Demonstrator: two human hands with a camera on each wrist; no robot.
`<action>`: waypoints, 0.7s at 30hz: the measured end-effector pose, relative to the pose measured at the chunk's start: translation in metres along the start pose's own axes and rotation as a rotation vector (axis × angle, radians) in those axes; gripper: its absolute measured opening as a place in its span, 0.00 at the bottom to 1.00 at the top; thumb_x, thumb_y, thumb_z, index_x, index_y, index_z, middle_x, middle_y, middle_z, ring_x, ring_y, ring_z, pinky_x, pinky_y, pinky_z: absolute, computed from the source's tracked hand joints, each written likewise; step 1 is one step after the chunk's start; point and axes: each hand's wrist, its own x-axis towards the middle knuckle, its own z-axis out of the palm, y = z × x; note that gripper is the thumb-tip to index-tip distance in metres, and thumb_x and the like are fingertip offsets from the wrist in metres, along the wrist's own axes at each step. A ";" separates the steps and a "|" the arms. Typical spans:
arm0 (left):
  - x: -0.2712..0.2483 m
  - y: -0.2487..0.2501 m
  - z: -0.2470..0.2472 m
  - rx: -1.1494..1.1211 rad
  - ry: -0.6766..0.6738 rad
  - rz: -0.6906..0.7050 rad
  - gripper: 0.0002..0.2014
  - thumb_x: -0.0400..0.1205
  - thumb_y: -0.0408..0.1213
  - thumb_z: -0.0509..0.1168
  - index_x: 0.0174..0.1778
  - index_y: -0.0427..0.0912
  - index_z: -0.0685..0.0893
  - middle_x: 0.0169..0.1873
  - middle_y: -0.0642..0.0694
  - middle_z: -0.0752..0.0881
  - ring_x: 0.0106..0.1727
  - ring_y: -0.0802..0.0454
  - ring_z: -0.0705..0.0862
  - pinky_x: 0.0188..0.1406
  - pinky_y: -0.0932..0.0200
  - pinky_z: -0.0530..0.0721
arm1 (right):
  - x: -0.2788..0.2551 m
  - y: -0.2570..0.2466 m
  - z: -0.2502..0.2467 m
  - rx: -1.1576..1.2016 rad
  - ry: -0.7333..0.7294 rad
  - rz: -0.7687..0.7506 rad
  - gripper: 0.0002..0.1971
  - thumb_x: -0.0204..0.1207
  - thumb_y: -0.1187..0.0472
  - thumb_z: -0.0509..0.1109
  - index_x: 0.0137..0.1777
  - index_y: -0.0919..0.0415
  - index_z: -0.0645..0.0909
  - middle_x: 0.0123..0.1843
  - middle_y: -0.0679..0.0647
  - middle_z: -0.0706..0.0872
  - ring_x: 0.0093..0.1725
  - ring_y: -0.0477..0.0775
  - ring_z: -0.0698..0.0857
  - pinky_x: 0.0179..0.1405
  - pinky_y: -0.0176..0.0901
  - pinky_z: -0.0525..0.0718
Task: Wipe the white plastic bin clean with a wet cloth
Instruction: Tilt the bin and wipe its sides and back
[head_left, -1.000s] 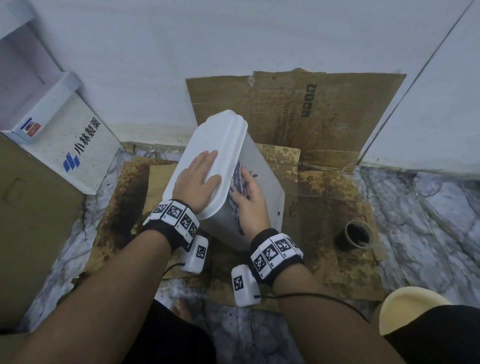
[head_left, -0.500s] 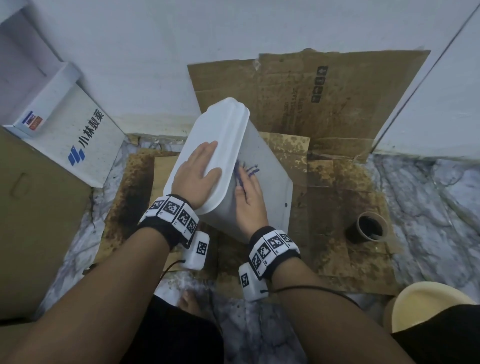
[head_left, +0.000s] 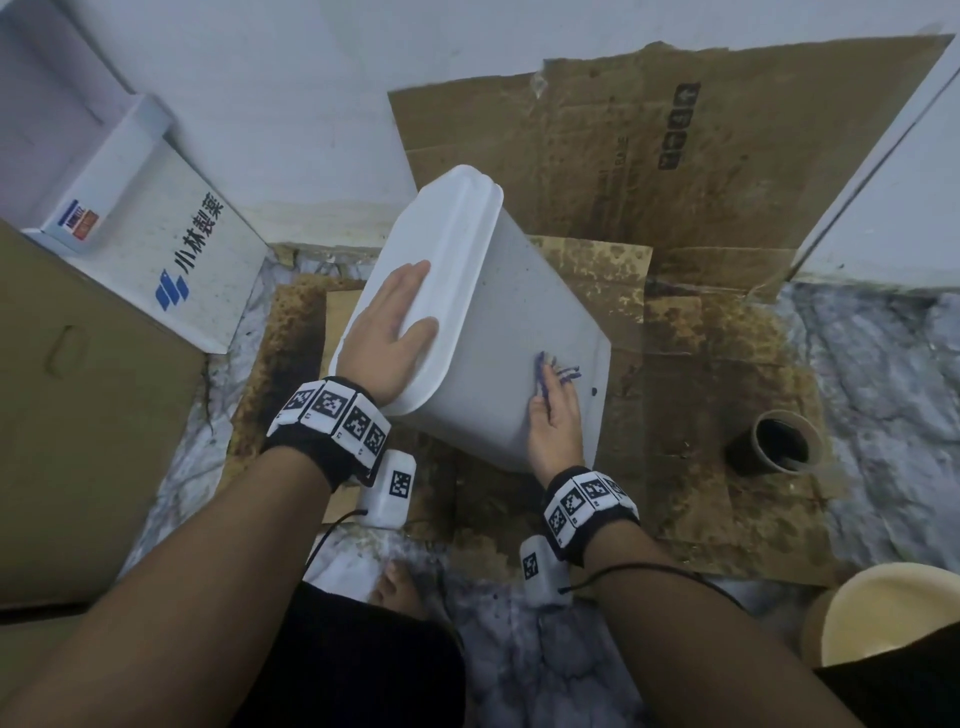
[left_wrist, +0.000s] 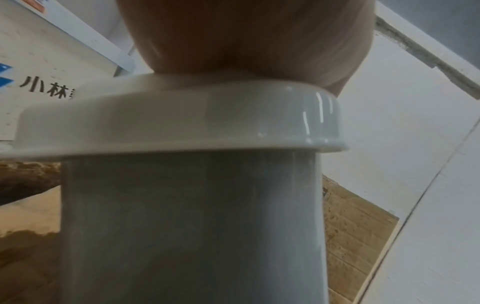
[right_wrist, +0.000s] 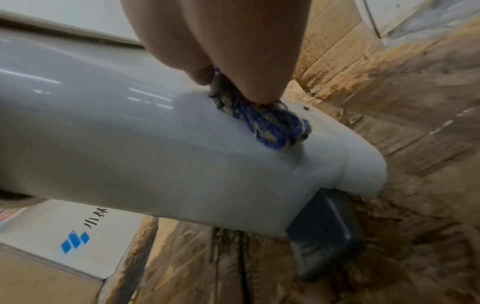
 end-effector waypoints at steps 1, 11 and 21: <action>0.000 0.000 0.000 -0.003 -0.002 -0.002 0.33 0.79 0.49 0.55 0.83 0.56 0.61 0.84 0.56 0.61 0.84 0.57 0.57 0.84 0.46 0.55 | 0.002 0.007 0.000 -0.008 0.018 0.013 0.24 0.88 0.60 0.56 0.82 0.44 0.65 0.86 0.52 0.58 0.84 0.49 0.58 0.76 0.31 0.51; -0.005 0.002 -0.006 -0.021 0.007 -0.031 0.33 0.79 0.48 0.55 0.83 0.56 0.62 0.83 0.57 0.62 0.83 0.57 0.60 0.81 0.54 0.56 | 0.016 0.058 -0.011 -0.054 0.150 0.185 0.24 0.86 0.63 0.58 0.81 0.50 0.69 0.84 0.57 0.62 0.82 0.57 0.63 0.78 0.39 0.55; -0.002 -0.002 -0.007 -0.135 0.000 -0.030 0.32 0.78 0.46 0.60 0.81 0.56 0.65 0.81 0.58 0.66 0.80 0.58 0.64 0.82 0.46 0.60 | 0.034 0.089 -0.028 0.051 0.238 0.424 0.18 0.83 0.69 0.62 0.71 0.62 0.81 0.72 0.62 0.77 0.71 0.62 0.76 0.70 0.38 0.70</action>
